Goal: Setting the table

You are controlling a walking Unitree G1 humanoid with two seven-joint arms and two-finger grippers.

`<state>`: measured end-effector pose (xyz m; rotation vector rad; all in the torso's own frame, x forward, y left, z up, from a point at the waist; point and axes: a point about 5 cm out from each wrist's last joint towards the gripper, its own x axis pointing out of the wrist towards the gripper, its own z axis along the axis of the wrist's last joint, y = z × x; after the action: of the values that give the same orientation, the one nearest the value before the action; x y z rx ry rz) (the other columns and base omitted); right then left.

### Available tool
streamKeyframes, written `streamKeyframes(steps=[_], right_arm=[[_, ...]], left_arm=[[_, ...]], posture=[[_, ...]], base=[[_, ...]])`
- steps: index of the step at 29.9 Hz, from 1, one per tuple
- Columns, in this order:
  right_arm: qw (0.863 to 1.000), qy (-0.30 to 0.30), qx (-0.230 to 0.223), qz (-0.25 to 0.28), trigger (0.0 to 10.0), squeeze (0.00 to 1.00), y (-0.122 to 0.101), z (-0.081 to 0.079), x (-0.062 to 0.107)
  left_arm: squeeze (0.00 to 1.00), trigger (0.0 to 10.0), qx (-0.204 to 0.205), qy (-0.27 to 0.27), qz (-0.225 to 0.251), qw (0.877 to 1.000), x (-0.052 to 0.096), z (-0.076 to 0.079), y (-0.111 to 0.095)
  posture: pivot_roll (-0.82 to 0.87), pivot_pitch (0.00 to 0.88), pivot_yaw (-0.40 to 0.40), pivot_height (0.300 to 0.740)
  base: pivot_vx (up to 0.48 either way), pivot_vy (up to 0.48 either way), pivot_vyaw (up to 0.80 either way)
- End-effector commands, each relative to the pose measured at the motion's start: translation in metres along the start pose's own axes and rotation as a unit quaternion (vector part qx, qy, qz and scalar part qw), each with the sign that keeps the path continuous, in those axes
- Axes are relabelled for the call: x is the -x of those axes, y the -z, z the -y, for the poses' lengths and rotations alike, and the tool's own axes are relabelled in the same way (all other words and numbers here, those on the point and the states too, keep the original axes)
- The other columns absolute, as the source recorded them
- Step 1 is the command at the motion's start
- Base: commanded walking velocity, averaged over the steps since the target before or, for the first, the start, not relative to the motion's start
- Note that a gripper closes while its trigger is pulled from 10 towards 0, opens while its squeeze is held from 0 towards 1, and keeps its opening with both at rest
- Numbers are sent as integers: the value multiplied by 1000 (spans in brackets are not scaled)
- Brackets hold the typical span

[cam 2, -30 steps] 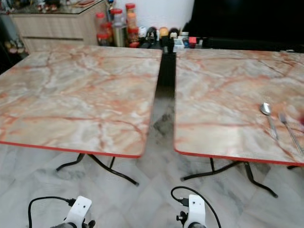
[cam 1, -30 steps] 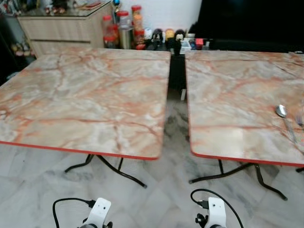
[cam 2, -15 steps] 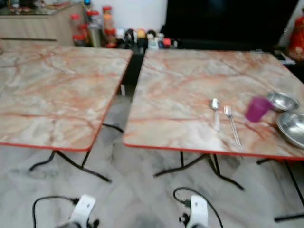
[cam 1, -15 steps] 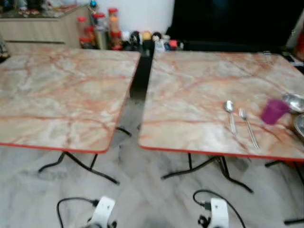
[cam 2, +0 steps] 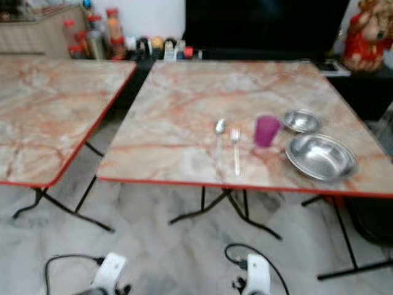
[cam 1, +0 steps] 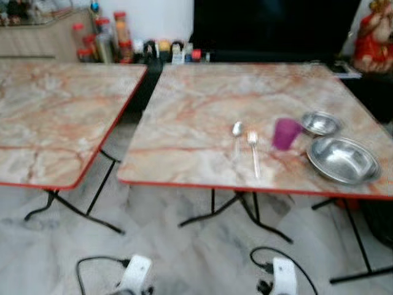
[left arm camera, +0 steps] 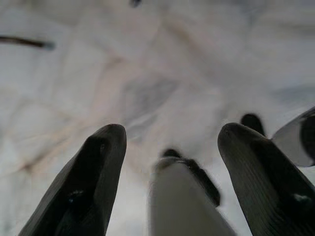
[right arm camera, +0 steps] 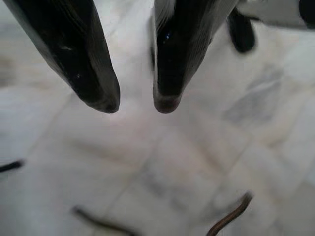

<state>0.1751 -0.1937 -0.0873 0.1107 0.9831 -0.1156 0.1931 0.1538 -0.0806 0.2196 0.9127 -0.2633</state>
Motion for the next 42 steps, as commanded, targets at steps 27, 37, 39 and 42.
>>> streamKeyframes(steps=[27, 37, 39, 42], right_arm=[[1000, -12, 3, 4, 10000, 0, -2, -9, -1], [1000, -11, 3, 7, 10000, 0, -3, -8, -1], [1000, -11, 3, 6, 10000, 0, -3, -8, -1], [1000, -12, 1, 4, 10000, 0, -3, -8, -1]], left_arm=[[0, 10000, 12, -22, -2, 1000, 1, -8, 0], [0, 10000, 17, -19, -1, 1000, 1, -6, 1], [0, 10000, 18, -19, -1, 1000, 1, -5, 1], [0, 10000, 20, -19, 0, 1000, 0, -5, 1]], posture=[[-104, 0, -20, 740], [-102, 0, -27, 740], [-101, 0, -28, 740], [-102, 0, -29, 740]], base=[[0, -331, 0], [0, 0, 0], [0, 0, 0], [0, 0, 0]])
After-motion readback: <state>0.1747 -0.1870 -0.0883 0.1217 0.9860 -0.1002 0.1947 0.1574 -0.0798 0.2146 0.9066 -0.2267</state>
